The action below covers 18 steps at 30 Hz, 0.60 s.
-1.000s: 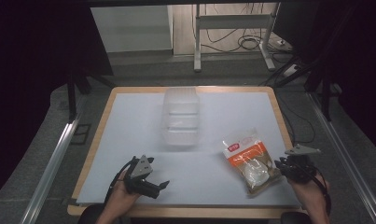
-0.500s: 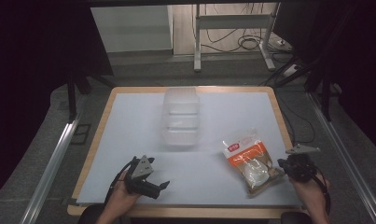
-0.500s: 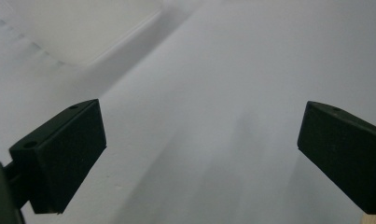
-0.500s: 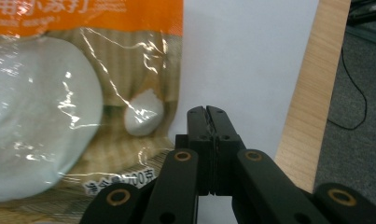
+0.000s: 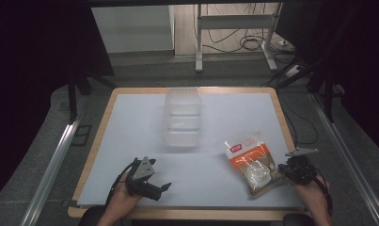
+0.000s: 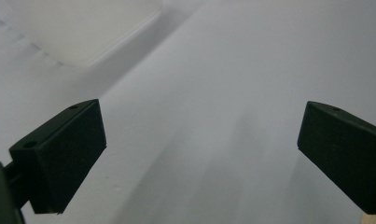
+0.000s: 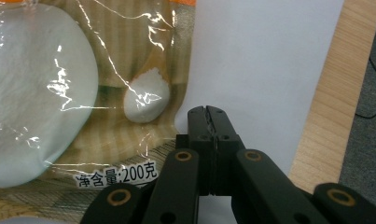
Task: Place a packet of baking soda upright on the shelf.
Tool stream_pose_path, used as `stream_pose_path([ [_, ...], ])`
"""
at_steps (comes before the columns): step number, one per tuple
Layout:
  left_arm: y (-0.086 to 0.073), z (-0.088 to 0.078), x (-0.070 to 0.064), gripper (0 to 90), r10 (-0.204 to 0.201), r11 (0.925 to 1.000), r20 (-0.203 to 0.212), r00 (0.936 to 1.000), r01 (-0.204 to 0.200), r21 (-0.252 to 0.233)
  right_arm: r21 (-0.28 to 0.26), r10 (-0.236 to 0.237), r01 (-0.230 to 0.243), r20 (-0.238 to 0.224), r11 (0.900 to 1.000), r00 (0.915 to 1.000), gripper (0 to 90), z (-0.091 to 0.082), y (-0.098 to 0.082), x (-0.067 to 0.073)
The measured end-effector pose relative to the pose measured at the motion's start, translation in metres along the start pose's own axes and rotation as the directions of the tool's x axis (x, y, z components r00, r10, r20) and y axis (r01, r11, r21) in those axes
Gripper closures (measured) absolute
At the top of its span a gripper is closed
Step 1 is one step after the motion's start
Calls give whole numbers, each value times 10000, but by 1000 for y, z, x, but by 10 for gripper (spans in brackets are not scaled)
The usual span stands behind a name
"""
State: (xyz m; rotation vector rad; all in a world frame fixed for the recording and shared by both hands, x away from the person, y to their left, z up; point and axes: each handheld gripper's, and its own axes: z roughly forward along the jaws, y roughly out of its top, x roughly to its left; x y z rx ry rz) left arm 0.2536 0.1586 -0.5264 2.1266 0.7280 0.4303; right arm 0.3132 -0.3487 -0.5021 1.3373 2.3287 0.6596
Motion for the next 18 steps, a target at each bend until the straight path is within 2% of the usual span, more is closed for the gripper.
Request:
stream_pose_path([
  [7,0,0,0,11,16,10000,-6,10000,-16,25,122,-439,439,-18,9990,9990,884,0,2,10],
  [10,0,0,0,11,7,10000,-19,10000,-7,22,49,-467,469,-370,9989,9982,884,0,4,16],
  [13,0,0,0,11,16,10000,-25,10000,-16,27,63,-708,711,-373,9975,9968,884,-1,6,22],
  [18,0,0,0,11,27,10000,-21,10000,-27,32,36,-758,762,-570,9971,9955,884,-2,6,24],
])
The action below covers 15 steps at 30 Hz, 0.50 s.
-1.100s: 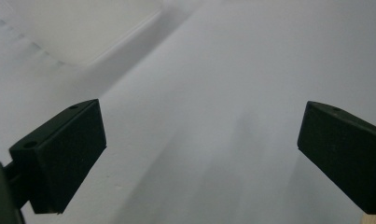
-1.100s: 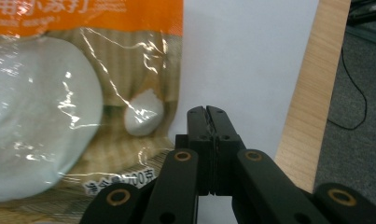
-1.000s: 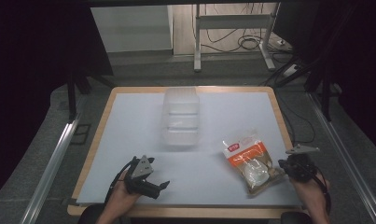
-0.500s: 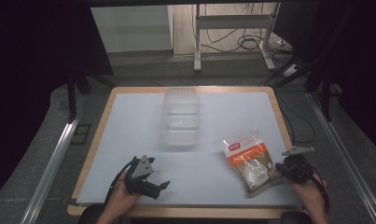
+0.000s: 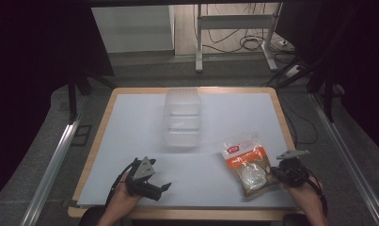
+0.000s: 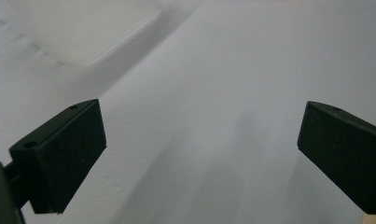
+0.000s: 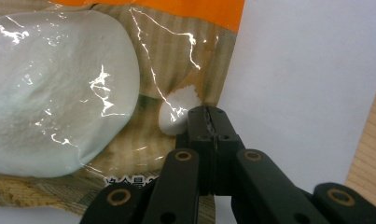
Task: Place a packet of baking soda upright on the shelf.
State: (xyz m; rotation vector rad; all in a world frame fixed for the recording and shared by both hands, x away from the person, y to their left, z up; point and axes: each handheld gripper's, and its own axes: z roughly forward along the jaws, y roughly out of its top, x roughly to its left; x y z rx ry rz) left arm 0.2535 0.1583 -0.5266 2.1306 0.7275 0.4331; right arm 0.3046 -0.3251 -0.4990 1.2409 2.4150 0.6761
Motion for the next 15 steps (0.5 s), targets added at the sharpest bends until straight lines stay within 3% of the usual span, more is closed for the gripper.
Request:
stream_pose_path([
  [5,0,0,0,11,18,10000,3,10000,-18,6,16,197,-197,-324,9998,9993,876,-2,-3,-4],
  [7,0,0,0,11,23,10000,-3,10000,-23,0,208,220,-216,-201,9996,9996,873,-4,-5,-7],
  [8,0,0,0,11,22,10000,2,10000,-22,-7,443,183,-189,131,9988,9997,866,-4,-7,-8],
  [11,0,0,0,11,30,10000,10,10000,-30,-5,356,502,-492,-270,9982,9984,881,-7,-13,-13],
  [15,0,0,-1,11,58,10000,4,10000,-58,-40,471,430,-420,-216,9980,9988,885,-7,-13,-10],
])
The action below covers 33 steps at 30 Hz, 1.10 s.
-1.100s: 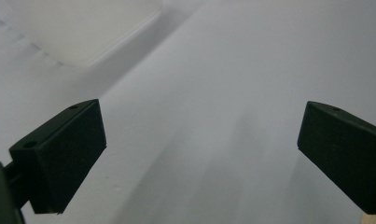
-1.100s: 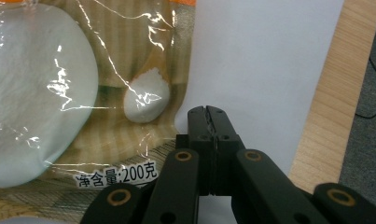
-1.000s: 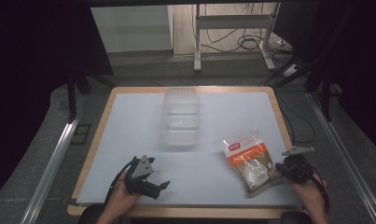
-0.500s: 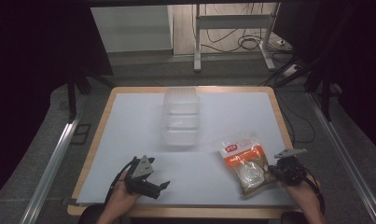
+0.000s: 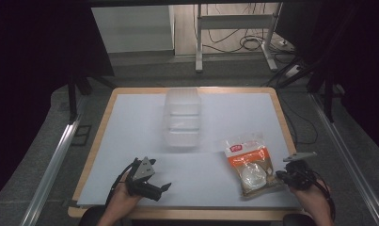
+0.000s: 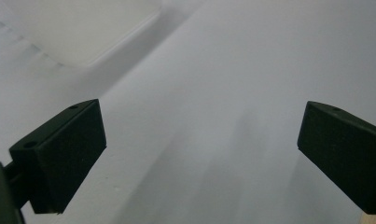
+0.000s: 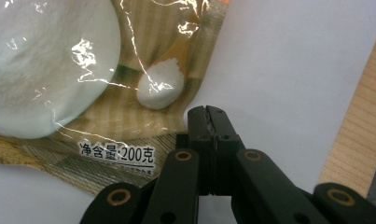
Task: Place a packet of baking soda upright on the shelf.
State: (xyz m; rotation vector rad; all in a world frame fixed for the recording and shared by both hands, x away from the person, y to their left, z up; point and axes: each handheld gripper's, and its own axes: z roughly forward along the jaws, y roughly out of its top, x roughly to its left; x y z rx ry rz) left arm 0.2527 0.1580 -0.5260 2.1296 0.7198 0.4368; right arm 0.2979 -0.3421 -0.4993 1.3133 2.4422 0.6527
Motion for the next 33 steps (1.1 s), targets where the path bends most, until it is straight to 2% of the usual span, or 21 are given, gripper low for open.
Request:
stream_pose_path([
  [3,0,0,0,11,21,10000,-7,10000,-21,4,65,-131,131,98,9999,9999,885,0,1,5],
  [7,0,0,-1,11,36,10000,-4,10000,-36,-8,128,-312,314,-135,9994,9994,885,0,1,14],
  [11,0,0,-1,11,35,10000,0,10000,-35,-28,262,-581,583,-75,9980,9983,885,-1,1,24],
  [19,1,0,-2,12,113,9999,42,9999,-112,-45,323,-817,833,-473,9960,9955,885,-2,1,33],
  [33,1,0,-2,12,142,9999,35,9999,-141,-88,288,-1500,1561,-1529,9873,9768,885,-2,0,56],
])
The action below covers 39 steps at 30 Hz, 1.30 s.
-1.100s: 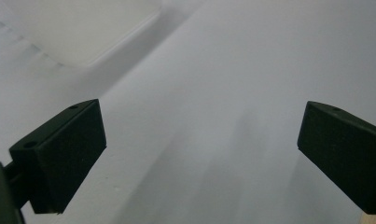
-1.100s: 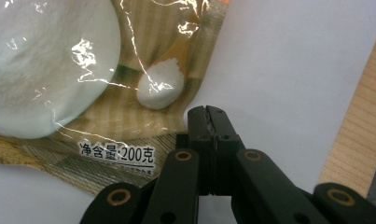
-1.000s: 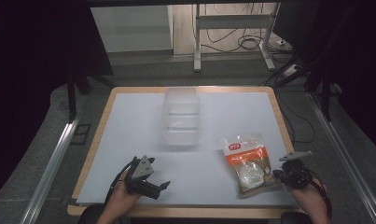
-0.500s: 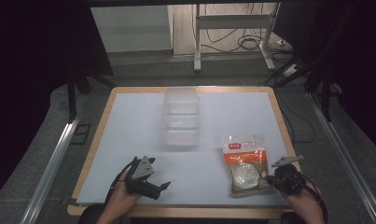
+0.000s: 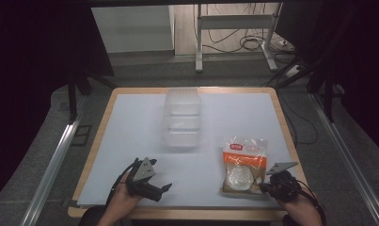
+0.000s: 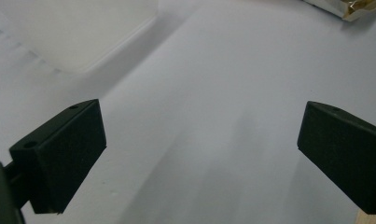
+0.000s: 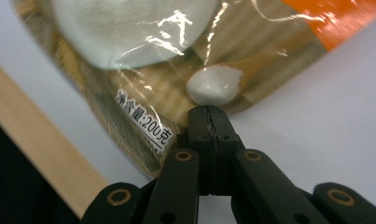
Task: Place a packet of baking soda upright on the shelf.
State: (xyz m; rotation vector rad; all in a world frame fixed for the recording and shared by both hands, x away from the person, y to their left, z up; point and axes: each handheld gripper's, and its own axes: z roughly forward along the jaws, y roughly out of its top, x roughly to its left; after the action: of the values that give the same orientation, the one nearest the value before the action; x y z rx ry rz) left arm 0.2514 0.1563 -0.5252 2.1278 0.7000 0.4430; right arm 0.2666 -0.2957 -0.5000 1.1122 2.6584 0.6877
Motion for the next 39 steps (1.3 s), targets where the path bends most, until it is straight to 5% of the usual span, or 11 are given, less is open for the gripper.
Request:
stream_pose_path([
  [22,1,2,-1,12,51,10000,47,10000,-51,23,-256,-1151,1129,-1142,9933,9868,883,18,21,35],
  [39,1,3,-1,12,74,10000,79,9999,-74,24,-791,-1996,1907,-1259,9785,9718,883,37,46,60],
])
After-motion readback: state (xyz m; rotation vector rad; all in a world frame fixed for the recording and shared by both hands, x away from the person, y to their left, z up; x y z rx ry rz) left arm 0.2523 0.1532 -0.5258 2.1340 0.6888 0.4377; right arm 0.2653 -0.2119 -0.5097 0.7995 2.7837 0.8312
